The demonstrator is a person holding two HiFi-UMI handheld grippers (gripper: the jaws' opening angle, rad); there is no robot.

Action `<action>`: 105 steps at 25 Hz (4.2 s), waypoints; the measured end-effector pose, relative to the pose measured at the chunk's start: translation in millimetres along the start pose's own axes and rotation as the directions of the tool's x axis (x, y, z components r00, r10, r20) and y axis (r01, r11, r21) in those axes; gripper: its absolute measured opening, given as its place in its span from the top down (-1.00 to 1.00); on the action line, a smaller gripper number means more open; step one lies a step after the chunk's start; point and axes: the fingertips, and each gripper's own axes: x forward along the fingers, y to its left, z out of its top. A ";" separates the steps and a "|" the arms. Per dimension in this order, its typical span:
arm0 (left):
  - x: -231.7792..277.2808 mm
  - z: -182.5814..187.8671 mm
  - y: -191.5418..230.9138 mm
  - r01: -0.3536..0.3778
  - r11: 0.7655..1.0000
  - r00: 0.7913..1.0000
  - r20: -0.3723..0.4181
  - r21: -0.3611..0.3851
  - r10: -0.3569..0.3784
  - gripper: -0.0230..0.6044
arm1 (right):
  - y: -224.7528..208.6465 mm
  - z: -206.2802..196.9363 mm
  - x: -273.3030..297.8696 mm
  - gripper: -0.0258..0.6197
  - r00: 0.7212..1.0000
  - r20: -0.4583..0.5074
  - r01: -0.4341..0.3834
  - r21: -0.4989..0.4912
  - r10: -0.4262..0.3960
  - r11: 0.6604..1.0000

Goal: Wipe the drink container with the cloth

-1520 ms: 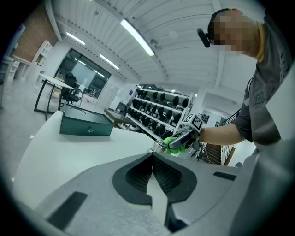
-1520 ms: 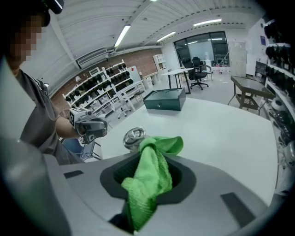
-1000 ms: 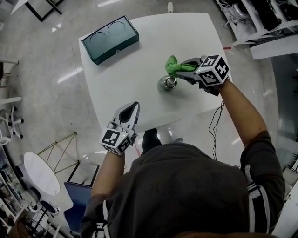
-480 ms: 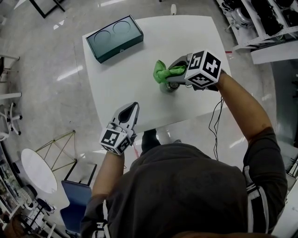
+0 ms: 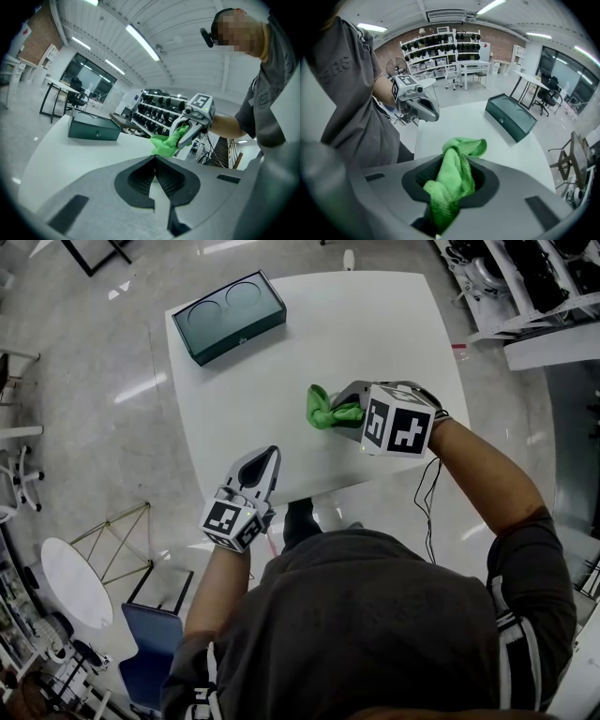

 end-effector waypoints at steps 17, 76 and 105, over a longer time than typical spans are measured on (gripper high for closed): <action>12.5 -16.4 -51.8 0.044 0.999 0.999 -0.021 0.026 -0.043 0.91 | 27.3 -78.6 -21.2 0.67 0.996 0.073 0.042 0.203 -0.058 0.978; 115.7 49.1 -152.2 0.305 0.940 0.952 -0.083 0.155 -0.296 0.91 | 6.2 -202.0 -160.8 0.68 0.703 0.364 0.133 0.776 -0.611 0.616; 199.8 -54.4 -565.5 0.947 0.291 0.319 -0.458 0.132 -0.830 0.91 | 379.5 -435.3 -341.5 0.68 0.130 -0.296 0.253 0.933 -0.946 -0.257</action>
